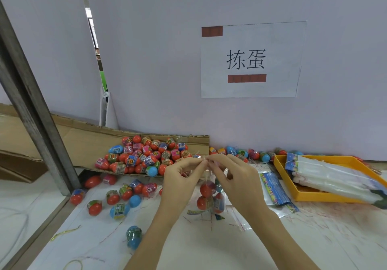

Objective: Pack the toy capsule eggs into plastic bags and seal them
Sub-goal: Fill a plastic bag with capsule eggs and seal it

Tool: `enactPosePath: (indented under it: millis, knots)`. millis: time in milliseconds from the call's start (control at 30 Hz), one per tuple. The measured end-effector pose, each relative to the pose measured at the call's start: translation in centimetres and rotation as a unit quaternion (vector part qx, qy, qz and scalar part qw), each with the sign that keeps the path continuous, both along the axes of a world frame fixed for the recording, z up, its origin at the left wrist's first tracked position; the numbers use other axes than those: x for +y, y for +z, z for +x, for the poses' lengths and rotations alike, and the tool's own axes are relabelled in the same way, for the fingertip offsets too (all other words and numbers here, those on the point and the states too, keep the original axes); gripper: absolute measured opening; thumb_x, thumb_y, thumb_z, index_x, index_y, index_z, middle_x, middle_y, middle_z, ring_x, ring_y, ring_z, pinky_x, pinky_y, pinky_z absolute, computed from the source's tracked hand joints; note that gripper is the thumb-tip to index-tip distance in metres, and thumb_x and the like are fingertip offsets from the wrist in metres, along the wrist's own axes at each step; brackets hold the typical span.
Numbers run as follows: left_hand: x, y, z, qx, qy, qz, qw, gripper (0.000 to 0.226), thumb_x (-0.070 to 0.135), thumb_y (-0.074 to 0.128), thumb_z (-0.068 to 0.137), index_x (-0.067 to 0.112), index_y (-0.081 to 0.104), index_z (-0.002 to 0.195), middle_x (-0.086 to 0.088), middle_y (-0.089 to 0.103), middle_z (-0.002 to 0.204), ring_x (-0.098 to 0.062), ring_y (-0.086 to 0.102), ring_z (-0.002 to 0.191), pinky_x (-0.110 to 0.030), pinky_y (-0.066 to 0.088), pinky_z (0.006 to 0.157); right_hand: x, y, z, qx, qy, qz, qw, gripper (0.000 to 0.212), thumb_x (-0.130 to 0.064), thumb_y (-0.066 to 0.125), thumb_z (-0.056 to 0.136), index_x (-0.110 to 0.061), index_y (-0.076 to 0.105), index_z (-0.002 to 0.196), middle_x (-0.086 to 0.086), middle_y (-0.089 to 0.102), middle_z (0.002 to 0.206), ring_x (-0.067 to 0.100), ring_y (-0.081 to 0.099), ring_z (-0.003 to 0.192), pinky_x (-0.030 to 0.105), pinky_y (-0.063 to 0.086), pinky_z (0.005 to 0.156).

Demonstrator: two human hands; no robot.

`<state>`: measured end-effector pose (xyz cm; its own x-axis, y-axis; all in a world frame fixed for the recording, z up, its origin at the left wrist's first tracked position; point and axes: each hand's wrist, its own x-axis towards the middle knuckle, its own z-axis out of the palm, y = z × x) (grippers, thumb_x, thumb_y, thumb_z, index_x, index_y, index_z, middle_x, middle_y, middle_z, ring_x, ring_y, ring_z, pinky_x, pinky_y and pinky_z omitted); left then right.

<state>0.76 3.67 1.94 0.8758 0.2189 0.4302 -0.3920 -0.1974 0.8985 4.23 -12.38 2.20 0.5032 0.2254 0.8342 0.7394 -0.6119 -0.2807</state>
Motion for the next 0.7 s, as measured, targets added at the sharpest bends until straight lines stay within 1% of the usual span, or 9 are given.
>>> enactPosePath:
  millis: [67, 133, 200, 267, 367, 433, 500, 600, 700]
  knots:
    - [0.07, -0.2, 0.12, 0.002, 0.002, 0.017, 1.0, 0.016, 0.016, 0.072, 0.097, 0.027, 0.08, 0.106, 0.011, 0.08, 0.095, -0.01, 0.074, 0.098, -0.028, 0.061, 0.088, -0.09, -0.05, 0.08, -0.017, -0.002, -0.003, 1.0, 0.019, -0.026, 0.075, 0.089, -0.017, 0.081, 0.105, -0.007, 0.075, 0.084, -0.007, 0.046, 0.065, 0.008, 0.044, 0.058]
    - [0.03, -0.37, 0.12, -0.011, 0.007, 0.054, 0.998, 0.019, 0.015, 0.07, 0.099, 0.029, 0.078, 0.109, 0.012, 0.078, 0.1, -0.01, 0.071, 0.102, -0.028, 0.059, 0.09, -0.18, -0.2, 0.12, -0.032, -0.005, -0.005, 0.999, 0.018, -0.024, 0.077, 0.089, -0.017, 0.081, 0.105, -0.008, 0.074, 0.084, -0.006, 0.046, 0.063, 0.011, 0.046, 0.055]
    - [-0.06, -0.46, 0.04, -0.029, 0.016, 0.095, 0.995, 0.026, 0.016, 0.069, 0.099, 0.039, 0.073, 0.109, 0.014, 0.076, 0.103, -0.01, 0.069, 0.105, -0.029, 0.058, 0.091, -0.27, -0.24, 0.14, -0.041, -0.004, -0.003, 0.999, 0.016, -0.023, 0.076, 0.089, -0.017, 0.08, 0.104, -0.008, 0.075, 0.084, -0.004, 0.05, 0.061, 0.015, 0.051, 0.053]
    - [-0.17, -0.52, -0.01, -0.052, 0.035, 0.146, 0.987, 0.033, 0.016, 0.07, 0.099, 0.048, 0.068, 0.107, 0.021, 0.072, 0.103, -0.009, 0.067, 0.104, -0.033, 0.057, 0.092, -0.27, -0.06, 0.07, -0.036, -0.002, 0.002, 0.999, 0.016, -0.026, 0.073, 0.09, -0.017, 0.08, 0.101, -0.009, 0.075, 0.083, -0.006, 0.049, 0.061, 0.017, 0.053, 0.052]
    - [-0.45, -0.73, 0.04, -0.071, 0.049, 0.179, 0.98, 0.029, 0.016, 0.071, 0.098, 0.044, 0.07, 0.108, 0.026, 0.069, 0.101, -0.011, 0.065, 0.101, -0.043, 0.056, 0.092, 0.11, 0.09, -0.27, 0.01, -0.007, 0.023, 1.0, 0.011, -0.028, 0.074, 0.089, -0.02, 0.078, 0.097, -0.015, 0.072, 0.08, -0.01, 0.046, 0.056, 0.001, 0.043, 0.059]
    - [-0.49, -0.9, 0.11, -0.081, 0.053, 0.18, 0.979, 0.027, 0.015, 0.073, 0.098, 0.039, 0.072, 0.109, 0.025, 0.07, 0.1, -0.011, 0.066, 0.099, -0.047, 0.056, 0.09, 0.43, -0.16, -0.33, 0.064, -0.004, 0.054, 0.996, 0.007, -0.023, 0.078, 0.09, -0.023, 0.076, 0.097, -0.023, 0.065, 0.077, -0.009, 0.053, 0.057, 0.0, 0.04, 0.06]
    - [-0.45, -1.03, 0.18, -0.089, 0.059, 0.179, 0.978, 0.028, 0.013, 0.074, 0.097, 0.039, 0.073, 0.109, 0.024, 0.071, 0.099, -0.01, 0.066, 0.097, -0.047, 0.057, 0.088, 0.53, -0.41, -0.24, 0.088, -0.004, 0.061, 0.994, 0.008, -0.021, 0.078, 0.091, -0.023, 0.075, 0.098, -0.024, 0.063, 0.078, -0.009, 0.056, 0.061, 0.002, 0.041, 0.059]
    - [-0.26, -1.08, 0.27, -0.086, 0.07, 0.179, 0.978, 0.029, 0.012, 0.074, 0.096, 0.037, 0.074, 0.11, 0.022, 0.072, 0.097, -0.011, 0.066, 0.094, -0.046, 0.057, 0.085, 0.31, -0.17, -0.25, 0.056, -0.008, 0.015, 0.998, 0.014, -0.025, 0.08, 0.089, -0.021, 0.076, 0.102, -0.015, 0.072, 0.081, -0.011, 0.045, 0.056, 0.001, 0.037, 0.061]
    - [-0.03, -1.11, 0.28, -0.108, 0.088, 0.224, 0.964, 0.023, 0.014, 0.076, 0.095, 0.032, 0.076, 0.11, 0.025, 0.069, 0.095, -0.008, 0.063, 0.093, -0.046, 0.056, 0.084, 0.04, -0.03, -0.24, -0.002, -0.007, -0.01, 1.0, 0.015, -0.028, 0.075, 0.088, -0.018, 0.077, 0.1, -0.01, 0.074, 0.082, -0.008, 0.044, 0.06, 0.005, 0.042, 0.057]
